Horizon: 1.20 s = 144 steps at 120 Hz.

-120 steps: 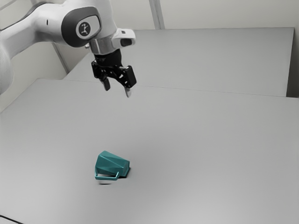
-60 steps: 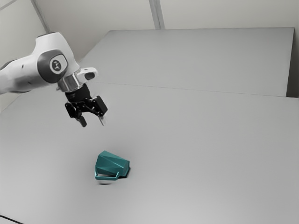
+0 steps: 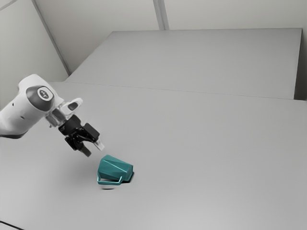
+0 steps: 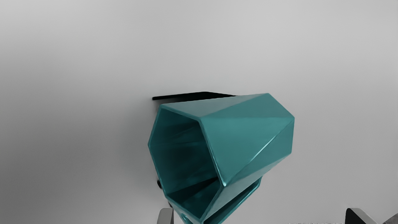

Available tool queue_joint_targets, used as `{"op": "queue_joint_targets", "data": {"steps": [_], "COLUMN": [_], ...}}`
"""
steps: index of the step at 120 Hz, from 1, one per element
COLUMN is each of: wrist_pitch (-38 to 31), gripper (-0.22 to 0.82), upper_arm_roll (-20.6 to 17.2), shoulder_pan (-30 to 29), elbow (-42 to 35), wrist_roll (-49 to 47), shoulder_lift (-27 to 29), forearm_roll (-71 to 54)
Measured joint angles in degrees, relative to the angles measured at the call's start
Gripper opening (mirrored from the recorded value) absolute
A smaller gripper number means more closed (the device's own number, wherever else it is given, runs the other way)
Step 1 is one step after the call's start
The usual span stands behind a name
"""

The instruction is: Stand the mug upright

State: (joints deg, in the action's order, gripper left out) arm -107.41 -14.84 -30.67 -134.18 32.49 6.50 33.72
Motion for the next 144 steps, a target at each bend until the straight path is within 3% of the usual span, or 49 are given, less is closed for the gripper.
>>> {"op": "queue_joint_targets", "data": {"steps": [38,74,119,144], "wrist_pitch": [-0.43,-0.35,-0.13,-0.03], "gripper": [0.6,0.59,0.08,-0.08], "upper_arm_roll": [-0.01,-0.01,-0.05,-0.31], "shoulder_pan": [-1.61,-1.57,-2.88,-3.57], "elbow": [-1.45,-3.72,-5.32,-5.18], "wrist_roll": [10.56,17.89,23.41,25.76], "shoulder_lift": [-5.81,-7.68,-7.55,-7.13], "forearm_roll": [6.68,14.4,17.22,17.32]}}
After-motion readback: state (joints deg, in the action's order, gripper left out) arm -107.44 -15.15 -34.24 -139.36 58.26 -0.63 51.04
